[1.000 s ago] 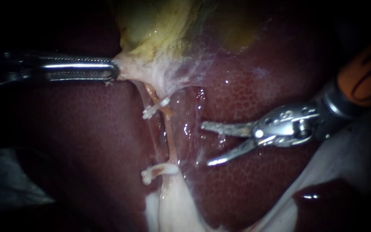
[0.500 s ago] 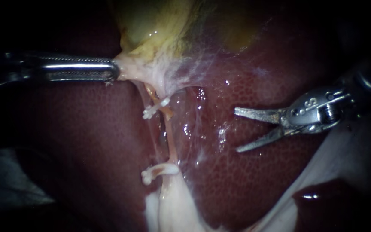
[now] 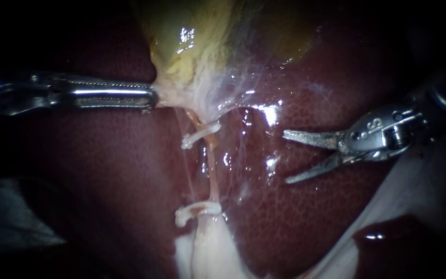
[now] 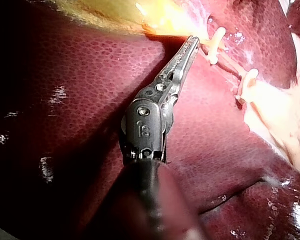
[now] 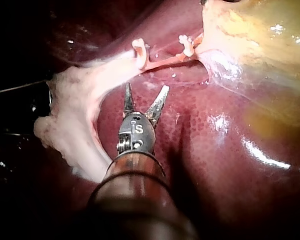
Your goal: Go back from the cut left tube
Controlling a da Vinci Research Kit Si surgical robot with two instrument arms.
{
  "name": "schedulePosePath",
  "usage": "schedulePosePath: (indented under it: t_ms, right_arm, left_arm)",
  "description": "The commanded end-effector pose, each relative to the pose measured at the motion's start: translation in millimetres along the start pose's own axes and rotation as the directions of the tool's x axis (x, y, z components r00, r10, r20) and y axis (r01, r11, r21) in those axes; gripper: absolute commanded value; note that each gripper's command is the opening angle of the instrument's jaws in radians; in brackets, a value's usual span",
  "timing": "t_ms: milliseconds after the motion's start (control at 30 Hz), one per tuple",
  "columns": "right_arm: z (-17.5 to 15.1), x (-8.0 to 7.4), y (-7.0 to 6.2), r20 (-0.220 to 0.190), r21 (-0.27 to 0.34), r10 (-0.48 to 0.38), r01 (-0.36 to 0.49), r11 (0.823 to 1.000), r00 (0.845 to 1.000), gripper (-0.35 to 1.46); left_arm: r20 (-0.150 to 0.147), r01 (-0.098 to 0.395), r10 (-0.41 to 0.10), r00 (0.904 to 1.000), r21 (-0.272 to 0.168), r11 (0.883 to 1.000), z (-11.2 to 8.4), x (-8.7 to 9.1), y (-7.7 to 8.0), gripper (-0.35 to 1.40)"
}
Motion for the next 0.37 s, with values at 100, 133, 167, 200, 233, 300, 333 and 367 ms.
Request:
schedulePosePath:
  t_ms: [100, 133, 167, 200, 233, 300, 333, 367]
  right_arm:
    - [0.0, -0.1, 0.0, 0.0, 0.0, 0.0, 0.0, 1.0, 1.0, 1.45]
    - [0.0, -0.1, 0.0, 0.0, 0.0, 0.0, 0.0, 1.0, 1.0, 1.45]
    - [0.0, -0.1, 0.0, 0.0, 0.0, 0.0, 0.0, 1.0, 1.0, 1.45]
    - [0.0, -0.1, 0.0, 0.0, 0.0, 0.0, 0.0, 1.0, 1.0, 1.45]
    - [0.0, -0.1, 0.0, 0.0, 0.0, 0.0, 0.0, 1.0, 1.0, 1.45]
    - [0.0, -0.1, 0.0, 0.0, -0.001, 0.0, 0.0, 1.0, 1.0, 1.45]
    - [0.2, -0.1, -0.1, -0.001, 0.002, 0.0, 0.0, 1.0, 1.0, 1.45]
    - [0.3, -0.1, -0.2, -0.004, 0.009, -0.001, 0.001, 1.0, 1.0, 1.45]
  left_arm:
    - [0.001, 0.001, -0.001, 1.0, -0.001, 1.0, -0.1, 0.0, 0.0, -0.35]
    - [0.001, 0.001, -0.001, 1.0, -0.001, 1.0, -0.1, 0.0, 0.0, -0.35]
    - [0.001, 0.001, -0.001, 1.0, -0.001, 1.0, -0.1, 0.0, 0.1, -0.35]
    - [0.001, 0.001, -0.001, 1.0, -0.001, 1.0, -0.1, 0.0, 0.0, -0.35]
    - [0.001, 0.001, -0.001, 1.0, -0.001, 1.0, -0.1, 0.0, 0.1, -0.35]
    - [0.001, 0.001, -0.001, 1.0, -0.001, 1.0, -0.1, 0.0, 0.1, -0.35]
    - [0.001, 0.001, -0.001, 1.0, -0.001, 1.0, -0.2, 0.0, 0.1, -0.35]
    - [0.001, 0.001, -0.001, 1.0, -0.002, 1.0, -0.3, 0.1, 0.1, -0.35]
